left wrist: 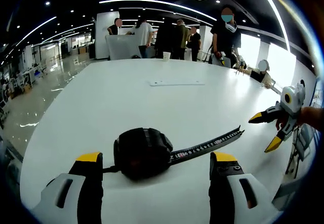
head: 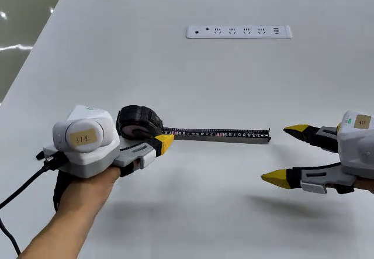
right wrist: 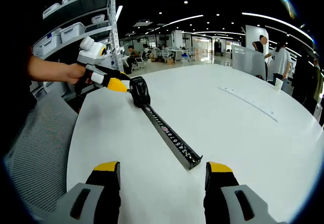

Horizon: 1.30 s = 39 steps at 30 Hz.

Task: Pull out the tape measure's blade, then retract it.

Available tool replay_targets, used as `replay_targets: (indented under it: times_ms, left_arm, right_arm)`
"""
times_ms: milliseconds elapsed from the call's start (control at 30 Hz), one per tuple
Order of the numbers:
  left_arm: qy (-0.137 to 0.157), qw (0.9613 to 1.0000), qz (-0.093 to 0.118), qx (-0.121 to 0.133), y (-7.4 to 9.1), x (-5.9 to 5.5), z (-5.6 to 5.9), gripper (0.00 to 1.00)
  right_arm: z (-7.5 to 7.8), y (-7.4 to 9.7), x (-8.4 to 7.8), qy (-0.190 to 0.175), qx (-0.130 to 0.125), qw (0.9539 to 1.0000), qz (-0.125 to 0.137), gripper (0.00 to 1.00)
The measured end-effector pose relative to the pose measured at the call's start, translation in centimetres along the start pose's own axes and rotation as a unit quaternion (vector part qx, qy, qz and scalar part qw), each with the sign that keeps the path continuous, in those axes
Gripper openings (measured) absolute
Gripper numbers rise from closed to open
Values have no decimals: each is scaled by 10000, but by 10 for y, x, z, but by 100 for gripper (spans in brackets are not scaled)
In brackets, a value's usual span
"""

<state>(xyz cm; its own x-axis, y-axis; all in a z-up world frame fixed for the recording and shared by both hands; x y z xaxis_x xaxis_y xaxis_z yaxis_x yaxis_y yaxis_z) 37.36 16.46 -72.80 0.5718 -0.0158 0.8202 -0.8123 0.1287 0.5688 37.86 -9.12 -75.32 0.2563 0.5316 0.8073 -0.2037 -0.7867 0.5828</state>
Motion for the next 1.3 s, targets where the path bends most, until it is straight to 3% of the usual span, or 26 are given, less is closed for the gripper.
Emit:
replay_targets:
  times_ms: [667,1300]
  left_arm:
    - [273,9991,-180,281,-19,0,-10,71]
    - [565,9966,-390,450,-34,-6,-20,61]
  right_arm:
    - [23,-14,-4,631,351,9970,-261,43]
    - [38,-29,-6,1179,719,9886,-598,23]
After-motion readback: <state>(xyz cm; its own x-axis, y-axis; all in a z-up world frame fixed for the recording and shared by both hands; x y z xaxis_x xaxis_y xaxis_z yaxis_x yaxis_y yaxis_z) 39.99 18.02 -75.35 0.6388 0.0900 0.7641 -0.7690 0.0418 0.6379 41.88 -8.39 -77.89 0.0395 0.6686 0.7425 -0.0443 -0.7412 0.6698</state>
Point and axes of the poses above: the centre of the closed fingertips' face, and the gripper's own axes: y roughly backward along the fingers, z roughly to its right, x roughly out of its top, the point moved 1 cm from there along y, roughly backward along the fingers, and after that the axes turned 1 degree about x, right-handed, at the moved point
